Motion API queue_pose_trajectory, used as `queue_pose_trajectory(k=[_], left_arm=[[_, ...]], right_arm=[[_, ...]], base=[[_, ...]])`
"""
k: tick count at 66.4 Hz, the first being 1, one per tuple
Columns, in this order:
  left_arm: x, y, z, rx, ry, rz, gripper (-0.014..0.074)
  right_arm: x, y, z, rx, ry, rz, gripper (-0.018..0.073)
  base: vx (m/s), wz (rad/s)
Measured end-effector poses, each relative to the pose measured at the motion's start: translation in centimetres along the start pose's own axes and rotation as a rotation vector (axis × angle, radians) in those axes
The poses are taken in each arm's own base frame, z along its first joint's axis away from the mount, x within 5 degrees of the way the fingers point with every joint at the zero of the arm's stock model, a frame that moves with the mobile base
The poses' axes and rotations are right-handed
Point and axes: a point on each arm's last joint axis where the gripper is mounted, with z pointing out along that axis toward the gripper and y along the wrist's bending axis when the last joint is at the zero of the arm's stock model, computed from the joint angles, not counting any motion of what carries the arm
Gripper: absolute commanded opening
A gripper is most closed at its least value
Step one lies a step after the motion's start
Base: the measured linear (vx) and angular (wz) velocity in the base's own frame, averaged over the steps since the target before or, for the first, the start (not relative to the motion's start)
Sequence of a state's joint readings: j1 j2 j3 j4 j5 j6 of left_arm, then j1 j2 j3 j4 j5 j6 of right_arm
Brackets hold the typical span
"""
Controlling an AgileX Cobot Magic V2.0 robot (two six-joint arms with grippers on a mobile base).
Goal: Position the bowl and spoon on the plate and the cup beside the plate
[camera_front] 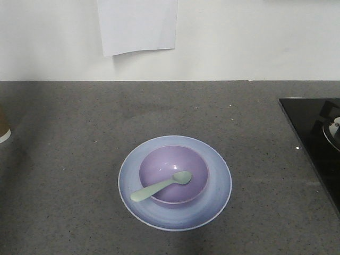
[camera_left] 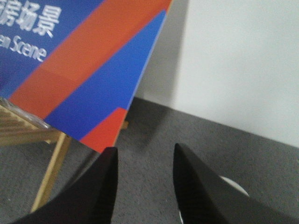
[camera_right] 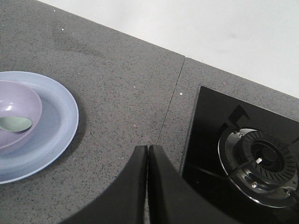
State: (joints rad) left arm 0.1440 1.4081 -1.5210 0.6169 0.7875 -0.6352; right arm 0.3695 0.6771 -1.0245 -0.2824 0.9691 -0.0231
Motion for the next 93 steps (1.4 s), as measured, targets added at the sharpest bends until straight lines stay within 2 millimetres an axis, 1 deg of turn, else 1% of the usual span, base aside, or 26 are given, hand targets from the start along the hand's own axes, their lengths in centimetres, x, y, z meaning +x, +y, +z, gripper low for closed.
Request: queue_pose_trajectory(k=[5, 11, 19, 25, 35, 49, 55, 69, 93], left_arm=[[1.0, -0.6, 1.8, 0.035, 0.080, 0.006, 0.0272], [2.0, -1.0, 3.5, 0.079, 0.162, -0.018, 0.0272], [3.0, -1.2, 5.1, 0.133, 0.244, -0.056, 0.0273], [3.4, -0.9, 5.9, 0.154, 0.280, -0.072, 0.0273], [3.7, -0.2, 6.6, 0.178, 0.313, -0.089, 0.0286], [3.9, 0.4, 6.7, 0.191, 0.344, -0.090, 0.0330], [4.2, 0.3, 7.1, 0.193, 0.366, -0.089, 0.0330], [5.3, -0.2, 8.7, 0.201, 0.422, -0.080, 0.0330], [6.4, -0.5, 10.5, 0.190, 0.460, -0.049, 0.0329]], right_arm=[[0.0, 0.0, 0.0, 0.000, 0.000, 0.000, -0.0005], [0.0, 0.0, 0.0, 0.000, 0.000, 0.000, -0.0005], [0.0, 0.0, 0.0, 0.000, 0.000, 0.000, -0.0005], [0.0, 0.0, 0.0, 0.000, 0.000, 0.000, -0.0005], [0.0, 0.0, 0.0, 0.000, 0.000, 0.000, -0.0005], [0.0, 0.0, 0.0, 0.000, 0.000, 0.000, -0.0005], [0.0, 0.1, 0.0, -0.006, 0.000, 0.004, -0.0005], [0.0, 0.2, 0.0, -0.021, 0.001, 0.015, -0.0005], [0.0, 0.3, 0.0, -0.035, 0.003, 0.024, -0.0005]], base=[[0.00, 0.00], [0.00, 0.00], [0.00, 0.00], [0.00, 0.00], [0.00, 0.00], [0.00, 0.00], [0.00, 0.00], [0.00, 0.00], [0.00, 0.00]])
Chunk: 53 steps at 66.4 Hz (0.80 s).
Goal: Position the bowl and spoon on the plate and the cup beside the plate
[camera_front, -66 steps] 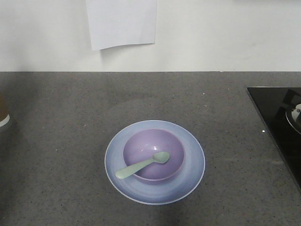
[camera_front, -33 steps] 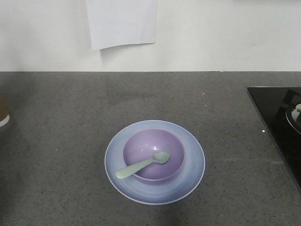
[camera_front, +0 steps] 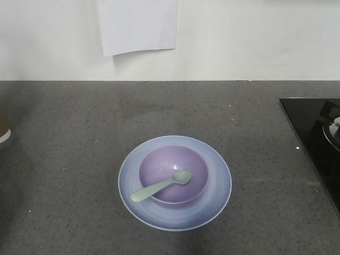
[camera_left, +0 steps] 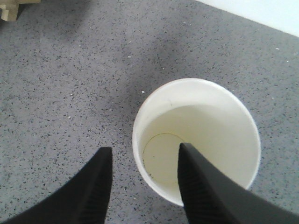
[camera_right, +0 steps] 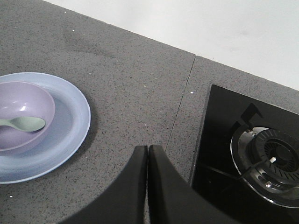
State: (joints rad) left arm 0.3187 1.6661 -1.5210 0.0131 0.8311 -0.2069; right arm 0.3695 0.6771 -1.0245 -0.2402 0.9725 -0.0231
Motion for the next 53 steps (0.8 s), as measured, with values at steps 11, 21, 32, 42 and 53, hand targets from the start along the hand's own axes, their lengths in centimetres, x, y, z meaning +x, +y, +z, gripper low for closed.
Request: queue_pose_trajectory(k=[11, 21, 32, 42, 53], left_arm=[[0.0, 0.0, 1.1, -0.003, 0.006, 0.002, 0.0329], [0.0, 0.0, 2.0, -0.005, 0.008, 0.004, 0.0329], [0.3, 0.1, 3.5, -0.012, 0.037, 0.006, 0.0329], [0.6, 0.1, 4.5, -0.017, 0.061, 0.009, 0.0329], [0.5, 0.1, 4.8, -0.015, 0.051, 0.009, 0.0316]], right_arm=[[0.0, 0.0, 0.0, -0.003, 0.000, 0.002, -0.0005], [0.0, 0.0, 0.0, -0.004, 0.001, 0.003, -0.0005], [0.0, 0.0, 0.0, -0.005, 0.002, 0.007, -0.0005], [0.0, 0.0, 0.0, -0.005, 0.004, 0.011, -0.0005], [0.1, 0.0, 0.0, -0.005, 0.008, 0.014, -0.0005]], base=[[0.00, 0.00], [0.00, 0.00], [0.00, 0.00], [0.00, 0.00], [0.00, 0.00]])
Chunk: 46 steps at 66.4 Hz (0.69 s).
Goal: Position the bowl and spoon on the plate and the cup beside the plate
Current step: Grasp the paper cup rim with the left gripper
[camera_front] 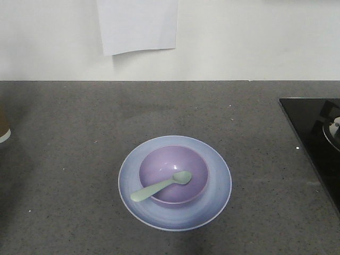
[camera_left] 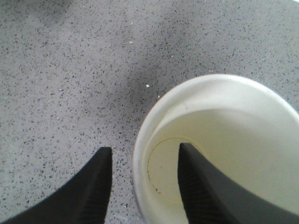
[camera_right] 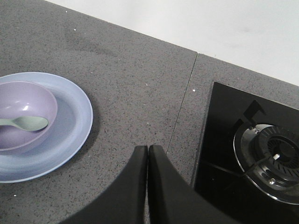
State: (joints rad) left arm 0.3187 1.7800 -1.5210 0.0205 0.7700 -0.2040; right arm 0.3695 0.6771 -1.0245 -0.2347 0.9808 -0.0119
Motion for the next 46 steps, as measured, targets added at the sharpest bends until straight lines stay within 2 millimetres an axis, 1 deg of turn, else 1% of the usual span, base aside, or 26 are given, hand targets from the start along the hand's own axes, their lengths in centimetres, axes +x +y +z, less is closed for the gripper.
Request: queue_pose_trajectory(k=[6, 11, 24, 26, 40, 46], left_arm=[[-0.02, 0.00, 0.00, 0.000, -0.002, 0.000, 0.0273], [-0.06, -0.01, 0.00, 0.001, -0.007, 0.000, 0.0214], [-0.07, -0.01, 0.00, 0.002, -0.008, 0.005, 0.0006], [-0.07, -0.01, 0.00, 0.002, -0.008, 0.005, -0.0008], [-0.06, -0.05, 0.00, 0.005, -0.007, 0.003, -0.0007], [-0.05, -0.20, -0.32, 0.022, -0.005, -0.015, -0.0007]], right_arm=[[0.05, 0.01, 0.00, -0.002, 0.005, 0.003, -0.0005], [0.06, 0.01, 0.00, -0.002, 0.007, 0.004, -0.0005], [0.06, 0.02, 0.00, -0.003, 0.007, 0.006, -0.0005], [0.06, 0.02, 0.00, -0.003, 0.007, 0.006, -0.0005], [0.06, 0.02, 0.00, -0.003, 0.007, 0.006, -0.0005], [0.06, 0.02, 0.00, -0.003, 0.007, 0.006, -0.0005]], base=[[0.00, 0.00], [0.00, 0.00], [0.00, 0.00], [0.00, 0.00], [0.00, 0.00], [0.00, 0.00]])
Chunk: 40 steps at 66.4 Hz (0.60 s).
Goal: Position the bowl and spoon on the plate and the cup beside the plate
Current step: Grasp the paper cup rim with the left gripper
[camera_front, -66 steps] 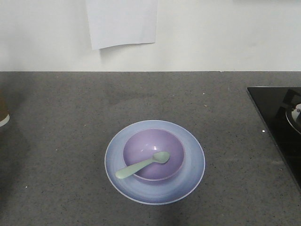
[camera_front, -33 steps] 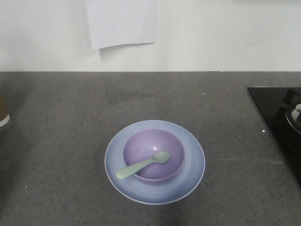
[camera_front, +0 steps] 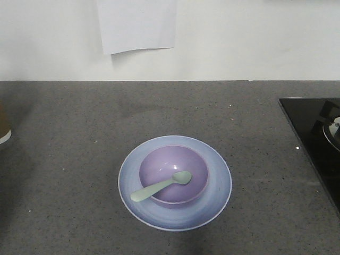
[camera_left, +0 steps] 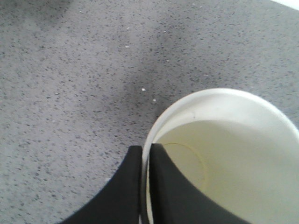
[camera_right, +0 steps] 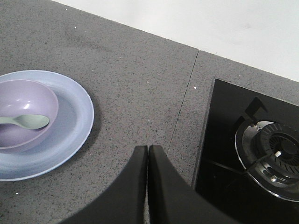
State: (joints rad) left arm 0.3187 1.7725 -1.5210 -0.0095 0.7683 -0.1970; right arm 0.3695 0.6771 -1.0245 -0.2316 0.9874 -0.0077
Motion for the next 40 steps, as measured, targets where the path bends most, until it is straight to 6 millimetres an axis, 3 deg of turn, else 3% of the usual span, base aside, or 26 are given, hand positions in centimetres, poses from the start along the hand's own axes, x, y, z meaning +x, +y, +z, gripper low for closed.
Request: queue_pose_trajectory(k=[11, 23, 40], left_arm=[[-0.1, -0.6, -2.4, 0.067, -0.017, -0.028, -0.0007], [-0.1, -1.7, -7.3, 0.195, -0.065, -0.005, -0.0007], [2.3, -3.6, -13.1, 0.385, 0.023, 0.155, -0.0007]], right_arm=[[0.0, 0.0, 0.0, 0.000, 0.000, 0.008, -0.0005], [0.0, 0.0, 0.0, 0.001, 0.000, 0.007, -0.0005], [0.0, 0.0, 0.0, 0.001, 0.001, 0.007, -0.0005]], base=[[0.00, 0.00], [0.00, 0.00], [0.00, 0.00]])
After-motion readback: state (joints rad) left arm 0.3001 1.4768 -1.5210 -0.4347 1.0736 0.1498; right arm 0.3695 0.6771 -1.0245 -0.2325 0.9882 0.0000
